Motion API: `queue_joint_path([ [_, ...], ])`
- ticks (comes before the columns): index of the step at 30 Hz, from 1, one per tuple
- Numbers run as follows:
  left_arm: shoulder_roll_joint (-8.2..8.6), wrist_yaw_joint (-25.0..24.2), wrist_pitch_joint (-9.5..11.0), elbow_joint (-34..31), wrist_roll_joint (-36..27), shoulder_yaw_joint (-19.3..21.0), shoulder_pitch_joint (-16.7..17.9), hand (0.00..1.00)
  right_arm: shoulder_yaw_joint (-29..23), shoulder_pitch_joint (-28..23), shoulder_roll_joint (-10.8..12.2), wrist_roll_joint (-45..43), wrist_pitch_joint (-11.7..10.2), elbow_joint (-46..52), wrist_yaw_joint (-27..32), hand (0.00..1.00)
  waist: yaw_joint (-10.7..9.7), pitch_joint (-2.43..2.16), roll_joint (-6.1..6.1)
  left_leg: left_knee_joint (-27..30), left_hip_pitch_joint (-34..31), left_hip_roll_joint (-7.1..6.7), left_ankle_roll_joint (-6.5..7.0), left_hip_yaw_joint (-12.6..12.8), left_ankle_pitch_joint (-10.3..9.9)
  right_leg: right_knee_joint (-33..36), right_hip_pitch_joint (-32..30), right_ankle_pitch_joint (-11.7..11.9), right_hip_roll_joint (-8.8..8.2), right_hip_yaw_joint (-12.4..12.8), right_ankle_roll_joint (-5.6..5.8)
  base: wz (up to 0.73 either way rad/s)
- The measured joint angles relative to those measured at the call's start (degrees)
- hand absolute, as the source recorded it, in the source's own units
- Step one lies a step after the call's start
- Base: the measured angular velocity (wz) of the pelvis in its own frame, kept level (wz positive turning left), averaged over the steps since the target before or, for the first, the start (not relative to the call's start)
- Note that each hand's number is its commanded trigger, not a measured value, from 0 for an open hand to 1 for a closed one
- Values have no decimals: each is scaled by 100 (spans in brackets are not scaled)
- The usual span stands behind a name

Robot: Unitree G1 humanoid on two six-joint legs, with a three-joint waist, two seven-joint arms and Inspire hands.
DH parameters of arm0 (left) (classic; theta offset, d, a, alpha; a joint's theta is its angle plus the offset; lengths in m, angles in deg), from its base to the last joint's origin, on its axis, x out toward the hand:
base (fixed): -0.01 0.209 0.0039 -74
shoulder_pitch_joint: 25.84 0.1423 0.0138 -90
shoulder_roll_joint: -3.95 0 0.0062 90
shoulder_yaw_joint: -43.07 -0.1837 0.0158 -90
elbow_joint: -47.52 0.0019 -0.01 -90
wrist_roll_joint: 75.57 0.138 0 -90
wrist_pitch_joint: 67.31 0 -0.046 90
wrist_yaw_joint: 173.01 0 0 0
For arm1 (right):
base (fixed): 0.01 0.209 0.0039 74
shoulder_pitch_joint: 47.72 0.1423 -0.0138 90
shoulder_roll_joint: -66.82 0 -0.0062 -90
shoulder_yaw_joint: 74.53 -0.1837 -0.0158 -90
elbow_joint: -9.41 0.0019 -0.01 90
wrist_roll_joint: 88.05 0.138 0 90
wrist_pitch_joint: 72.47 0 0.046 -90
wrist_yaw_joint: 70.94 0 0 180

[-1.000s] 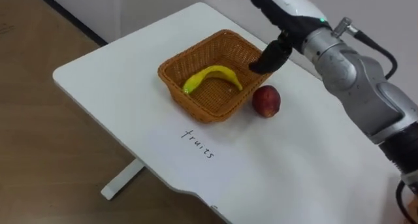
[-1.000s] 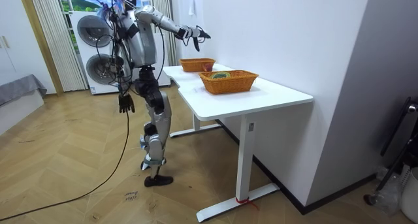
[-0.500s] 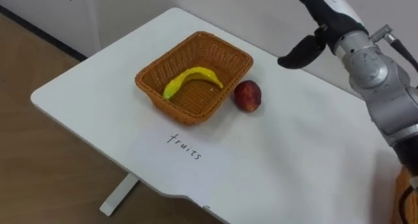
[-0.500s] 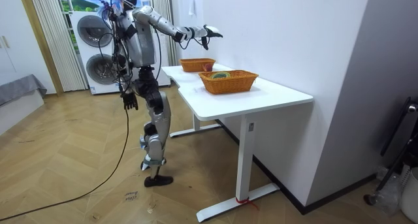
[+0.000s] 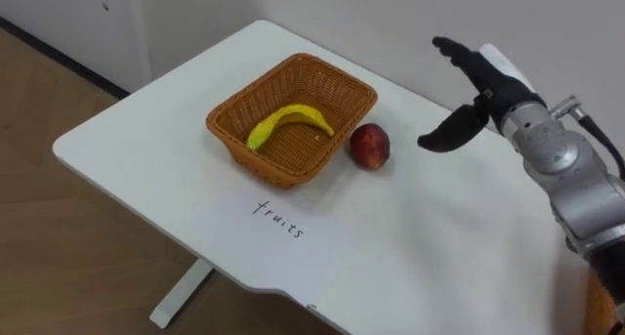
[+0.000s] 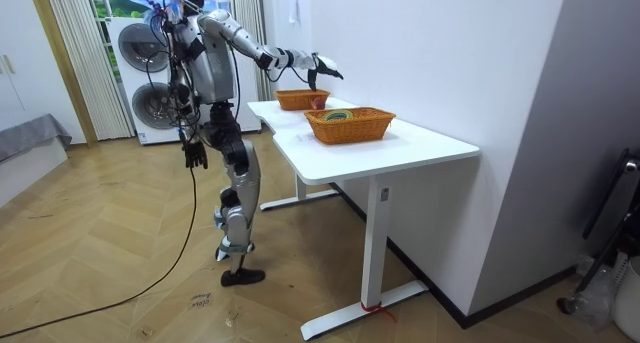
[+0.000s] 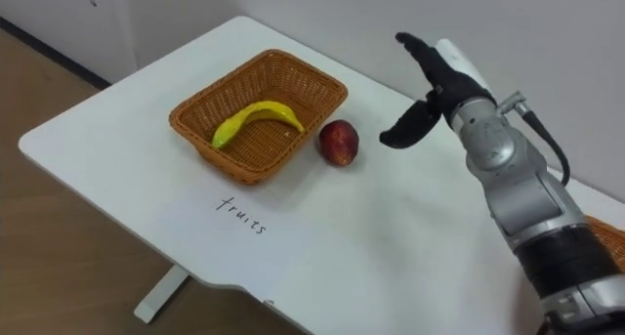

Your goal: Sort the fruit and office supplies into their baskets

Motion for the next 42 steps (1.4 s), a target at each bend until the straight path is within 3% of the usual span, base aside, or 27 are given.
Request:
queue_joint_path([
  [5, -5, 0, 3, 7, 0, -2, -5, 0, 0, -2, 14, 1, 71, -42, -76, 0, 7, -12, 49, -14, 1, 2, 2, 12, 4, 0, -7, 0, 5, 0, 0, 0],
  [9, -16, -1, 17, 75, 1, -25, -10, 0, 1, -32, 155, 2, 70, -168, -84, 0, 14, -53, -9, -24, 3, -1, 3, -15, 5, -5, -1, 0, 5, -20, 0, 3],
  [14, -15, -12, 15, 87, -1, -25, 12, 0, 1, -58, 217, 3, 71, -240, -87, 0, 20, -52, -26, -19, 1, -5, 4, -32, 5, -5, 7, 0, 0, -53, 0, 0],
  [25, -9, -12, 20, 129, -4, -95, 31, 0, 59, -221, 297, 144, 70, -542, -139, 0, 50, -26, -53, -12, -4, -2, 3, -32, 4, -2, 0, 0, 0, -62, 0, 0],
  [30, -12, -12, 28, 129, -9, -95, -16, 0, 73, -221, 299, 246, 70, -870, -297, 0, 167, -18, -51, -30, 10, -1, 4, -29, 4, -14, -4, 0, 5, 2, 0, -1],
  [35, -17, -43, 23, 130, -2, -110, 12, 0, 74, -215, 324, 656, 66, -1013, -367, 0, 216, 44, -20, -61, 54, 7, 4, 3, 5, -14, 7, 0, 13, 32, 0, -4],
  [42, -18, -117, 42, 162, 5, -107, -4, 0, 75, -211, 471, 1287, 67, -1343, -529, 0, 360, 63, -48, -80, 53, 9, 7, 31, 2, -14, -7, 0, 12, 69, 0, -2],
])
